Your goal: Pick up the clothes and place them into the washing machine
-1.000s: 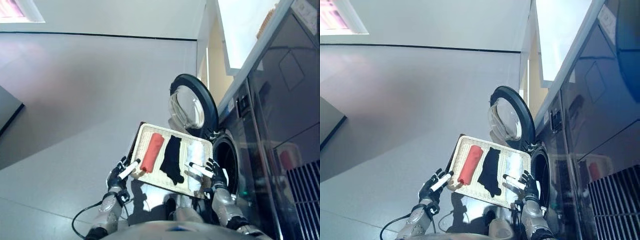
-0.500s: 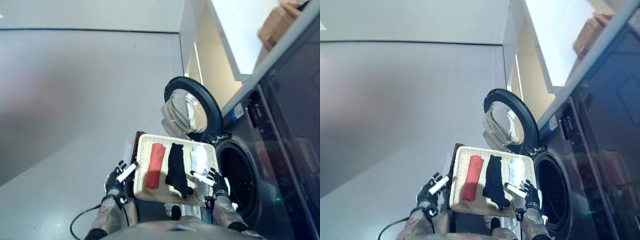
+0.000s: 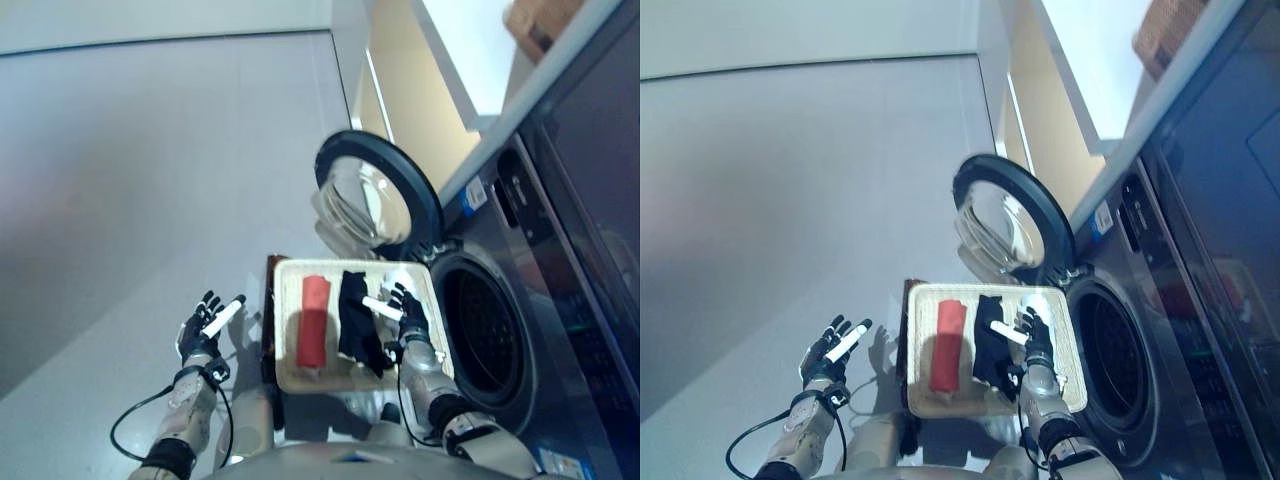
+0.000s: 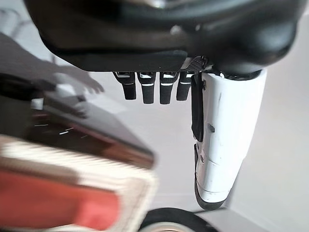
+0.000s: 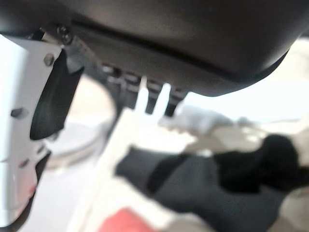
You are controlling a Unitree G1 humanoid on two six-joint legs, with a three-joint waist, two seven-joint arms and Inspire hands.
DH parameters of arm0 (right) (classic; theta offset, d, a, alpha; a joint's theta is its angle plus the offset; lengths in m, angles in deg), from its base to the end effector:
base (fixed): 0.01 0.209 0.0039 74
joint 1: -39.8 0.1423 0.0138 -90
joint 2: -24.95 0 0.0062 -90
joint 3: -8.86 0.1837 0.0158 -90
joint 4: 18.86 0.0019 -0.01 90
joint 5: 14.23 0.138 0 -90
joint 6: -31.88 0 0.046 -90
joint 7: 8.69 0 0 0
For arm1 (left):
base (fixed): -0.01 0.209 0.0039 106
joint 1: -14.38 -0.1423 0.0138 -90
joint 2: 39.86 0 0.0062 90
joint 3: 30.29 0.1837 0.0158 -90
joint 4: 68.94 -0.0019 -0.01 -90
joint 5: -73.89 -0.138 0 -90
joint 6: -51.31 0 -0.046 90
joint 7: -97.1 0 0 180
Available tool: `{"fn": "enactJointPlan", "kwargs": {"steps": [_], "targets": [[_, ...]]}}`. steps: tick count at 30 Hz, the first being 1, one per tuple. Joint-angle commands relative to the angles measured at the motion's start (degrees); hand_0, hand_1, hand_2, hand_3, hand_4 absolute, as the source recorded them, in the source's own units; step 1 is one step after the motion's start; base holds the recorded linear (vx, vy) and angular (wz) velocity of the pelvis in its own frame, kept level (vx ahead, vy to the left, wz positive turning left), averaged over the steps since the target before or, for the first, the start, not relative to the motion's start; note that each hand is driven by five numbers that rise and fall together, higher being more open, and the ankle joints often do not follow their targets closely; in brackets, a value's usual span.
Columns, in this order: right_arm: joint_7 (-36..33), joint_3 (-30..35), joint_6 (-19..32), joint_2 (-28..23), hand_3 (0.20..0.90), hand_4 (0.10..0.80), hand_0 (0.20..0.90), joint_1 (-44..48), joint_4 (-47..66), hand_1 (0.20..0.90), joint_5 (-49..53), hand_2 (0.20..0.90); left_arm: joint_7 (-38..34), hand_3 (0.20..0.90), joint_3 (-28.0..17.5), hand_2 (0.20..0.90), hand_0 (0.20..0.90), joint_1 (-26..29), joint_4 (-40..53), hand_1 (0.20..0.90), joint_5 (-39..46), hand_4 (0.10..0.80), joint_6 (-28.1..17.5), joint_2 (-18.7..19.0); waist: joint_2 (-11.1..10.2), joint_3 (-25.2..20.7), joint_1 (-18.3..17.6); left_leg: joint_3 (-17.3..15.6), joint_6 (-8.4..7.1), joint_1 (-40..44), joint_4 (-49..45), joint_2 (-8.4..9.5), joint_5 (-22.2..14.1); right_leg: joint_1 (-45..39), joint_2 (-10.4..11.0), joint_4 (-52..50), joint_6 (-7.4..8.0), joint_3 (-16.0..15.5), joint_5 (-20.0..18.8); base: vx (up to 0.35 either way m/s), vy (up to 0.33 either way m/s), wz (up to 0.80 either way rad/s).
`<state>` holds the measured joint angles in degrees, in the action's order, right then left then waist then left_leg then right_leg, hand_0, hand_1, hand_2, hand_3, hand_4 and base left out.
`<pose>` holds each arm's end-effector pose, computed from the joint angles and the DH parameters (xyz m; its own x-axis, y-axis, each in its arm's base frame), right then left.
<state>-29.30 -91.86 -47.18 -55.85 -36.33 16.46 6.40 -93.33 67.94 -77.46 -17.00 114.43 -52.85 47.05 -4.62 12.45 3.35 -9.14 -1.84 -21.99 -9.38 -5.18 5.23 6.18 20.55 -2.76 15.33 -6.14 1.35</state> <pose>0.2014 -0.1583 -0.0612 0.7929 -0.3161 -0.5210 0.3191 0.9437 -0.0869 0.1523 0.2012 -0.0613 0.8071 0.3002 -0.5085 -0.4590 0.8607 -0.2204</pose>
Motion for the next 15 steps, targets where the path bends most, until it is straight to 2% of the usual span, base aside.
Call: {"fn": "enactJointPlan", "kwargs": {"steps": [1,2,3,5,6,7,8,10,12,13,14,15], "targets": [[-4.22,3.15,2.63,-5.75,0.9,0.8,0.9,1.6,7.45,0.9,-2.87,0.9,-0.98,0.9,-0.45,0.9,0.9,2.02,5.36,0.9,0.38,0.8,-4.34,-1.1,1.01,3.15,-2.17,5.19,-4.24,-2.46,-8.82,-5.21,-4.88,3.66,1.89,2.09,-0.64,-2.08,-14.58,-0.017,-0.122,0.08],[-4.23,3.17,2.63,-5.76,0.9,0.8,0.9,1.62,7.45,0.9,-2.88,0.9,-0.98,0.9,-0.44,0.9,0.9,2.08,5.32,0.9,0.39,0.8,-4.36,-1.12,1.05,3.14,-2.25,5.3,-4.27,-2.49,-8.7,-5.19,-4.78,3.66,1.88,2.07,-0.66,-2.2,-14.55,-0.029,-0.103,0.07],[-4.6,3.4,2.6,-6.04,0.9,0.8,0.9,1.58,7.49,0.9,-3.01,0.9,-1.18,0.9,-0.32,0.9,0.9,2.61,5.26,0.9,0.39,0.8,-4.4,-1.34,1.18,3.3,-2.38,5.41,-4.71,-2.81,-7.77,-5.55,-3.8,3.71,1.59,2.11,-0.6,-3.68,-13.85,-0.039,-0.103,0.11],[-5.47,4.42,2.98,-6.88,0.9,0.8,0.9,1.38,8.26,0.9,-2.74,0.9,-1.71,0.9,-0.33,0.9,0.9,3.78,5.29,0.9,0.48,0.8,-4.6,-1.59,2.17,3.75,-2.93,4.12,-5.82,-4.88,-4.95,-7.31,0.1,4.38,1.35,1.93,-0.45,-7.31,-12.38,-0.088,-0.174,0.26],[-5.96,4.98,3.14,-7.21,0.9,0.8,0.9,1.06,8.74,0.9,-2.67,0.9,-1.65,0.9,-0.22,0.9,0.9,3.94,5.62,0.9,0.74,0.8,-4.33,-1.82,2.71,3.47,-3.66,0.98,-6.36,-5.56,-3.55,-8.95,1.63,4.72,1.5,1.93,-0.41,-9.06,-11.74,-0.044,-0.161,0.54],[-6.89,5.03,3.28,-7.37,0.9,0.8,0.9,1.17,9.33,0.9,-2.84,0.9,-1.58,0.9,0.15,0.9,0.9,3.73,6.4,0.9,0.94,0.8,-4.22,-2.06,3.74,3.7,-4.95,-4.27,-7.02,-5.3,-2.97,-12.11,2.81,5.13,1.55,1.23,-0.64,-10.65,-10.2,0.011,-0.101,0.77],[-6.92,5.0,3.28,-7.39,0.9,0.8,0.9,1.13,9.33,0.9,-2.84,0.9,-1.61,0.9,0.16,0.9,0.9,3.66,6.46,0.9,0.93,0.8,-4.21,-2.1,3.88,3.87,-4.8,-4.27,-7.21,-5.12,-3.26,-12.42,2.5,5.0,1.33,1.01,-0.71,-10.53,-9.92,0.018,-0.04,0.93],[-7.1,4.34,3.26,-7.97,0.9,0.8,0.9,2.61,8.9,0.9,-2.9,0.9,-1.46,0.9,0.98,0.9,0.9,3.44,6.98,0.9,0.42,0.8,-4.11,-2.15,4.27,5.04,-4.32,-2.58,-7.33,-6.21,-4.74,-12.5,2.53,5.22,1.18,0.5,-0.97,-9.42,-9.63,-0.015,-0.018,0.54],[-7.23,3.34,3.64,-8.54,0.9,0.8,0.9,4.72,8.17,0.9,-2.91,0.9,-1.37,0.9,1.49,0.9,0.9,3.26,8.66,0.9,-0.07,0.8,-4.44,-1.62,3.67,5.68,-2.66,5.53,-8.18,-8.36,-7.35,-10.8,0.81,6.76,1.09,0.44,-1.31,-6.96,-9.99,-0.049,-0.032,-0.23],[-7.24,3.04,3.83,-8.76,0.9,0.8,0.9,5.81,7.54,0.9,-2.94,0.9,-1.07,0.9,1.69,0.9,0.9,2.96,9.77,0.9,0.26,0.8,-4.53,-1.44,3.35,5.98,-1.68,10.33,-9.47,-8.51,-7.64,-10.16,-0.38,7.19,1.37,0.61,-1.22,-6.25,-9.97,-0.013,-0.051,-0.59],[-7.26,2.82,3.8,-8.89,0.9,0.8,0.9,6.8,6.75,0.9,-3.19,0.9,-0.84,0.9,2.21,0.9,0.9,2.67,10.45,0.9,0.72,0.8,-4.59,-1.49,3.34,5.93,-1.42,12.56,-9.91,-7.88,-6.21,-10.1,-1.21,7.0,1.72,0.85,-0.89,-6.1,-9.98,-0.007,-0.08,-0.56],[-7.4,2.92,3.64,-9.33,0.9,0.8,0.9,7.58,5.87,0.9,-3.18,0.9,-0.81,0.9,2.91,0.9,0.9,3.19,10.44,0.9,0.59,0.8,-4.43,-1.46,3.78,6.23,-1.71,11.92,-9.8,-8.86,-6.39,-10.08,-0.93,6.37,2.38,1.25,-0.62,-6.59,-10.36,-0.012,-0.064,-0.21]]}}
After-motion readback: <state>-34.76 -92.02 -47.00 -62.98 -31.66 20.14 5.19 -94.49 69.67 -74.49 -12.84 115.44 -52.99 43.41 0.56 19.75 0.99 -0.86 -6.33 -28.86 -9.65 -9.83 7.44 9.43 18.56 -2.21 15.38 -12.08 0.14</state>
